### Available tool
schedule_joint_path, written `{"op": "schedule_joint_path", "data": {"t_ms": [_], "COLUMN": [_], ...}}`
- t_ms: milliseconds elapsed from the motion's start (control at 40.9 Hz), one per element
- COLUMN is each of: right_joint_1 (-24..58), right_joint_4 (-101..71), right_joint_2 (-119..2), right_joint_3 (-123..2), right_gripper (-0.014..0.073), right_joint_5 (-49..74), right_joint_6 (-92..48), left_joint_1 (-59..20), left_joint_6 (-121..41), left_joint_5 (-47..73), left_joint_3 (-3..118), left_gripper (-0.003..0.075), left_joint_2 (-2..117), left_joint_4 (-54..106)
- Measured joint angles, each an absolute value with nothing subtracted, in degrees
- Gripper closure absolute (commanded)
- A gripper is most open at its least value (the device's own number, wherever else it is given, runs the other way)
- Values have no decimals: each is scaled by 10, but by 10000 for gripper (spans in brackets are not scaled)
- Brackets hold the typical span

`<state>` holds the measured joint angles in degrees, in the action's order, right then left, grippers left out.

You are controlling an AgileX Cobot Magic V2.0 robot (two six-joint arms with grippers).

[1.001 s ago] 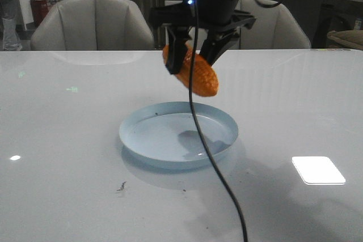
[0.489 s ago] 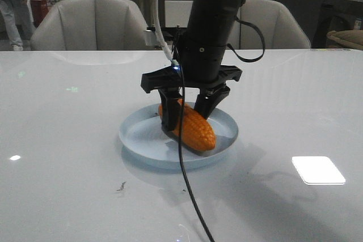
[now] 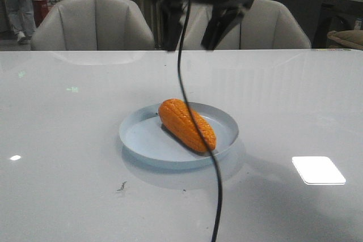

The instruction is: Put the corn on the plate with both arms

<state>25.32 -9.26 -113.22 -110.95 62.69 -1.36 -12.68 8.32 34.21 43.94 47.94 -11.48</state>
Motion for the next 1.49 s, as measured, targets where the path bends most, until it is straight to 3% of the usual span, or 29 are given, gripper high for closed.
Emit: {"op": "schedule_joint_path", "data": {"t_ms": [293,562,757,928,1295,1490], "right_joint_1": [90,-1,-6,-6,-6,-6], "right_joint_4": [-85,-72,-73,-78,-81,-81], "right_joint_2": [-906,-694,-570,-499,-454,-454], "right_joint_3": [-1090,-846,-622,-502,-475,-474], "right_gripper": [20,19,19,19,19,19], "right_joint_5": [642,559,521,491,453,452], "right_joint_6": [-14,-32,-37,-37,-37,-37], "left_joint_1": [-127,-127,-127,-127,-127,-127], "left_joint_6": [83,83,83,83,83,83], "left_joint_5": [342,342,342,342,342,342], "left_joint_3": [439,439,439,439,439,439], "left_gripper": [315,315,315,315,326,464], "left_joint_2": [479,479,479,479,482,482], "left_joint_4": [-115,-115,-115,-115,-115,-115]}}
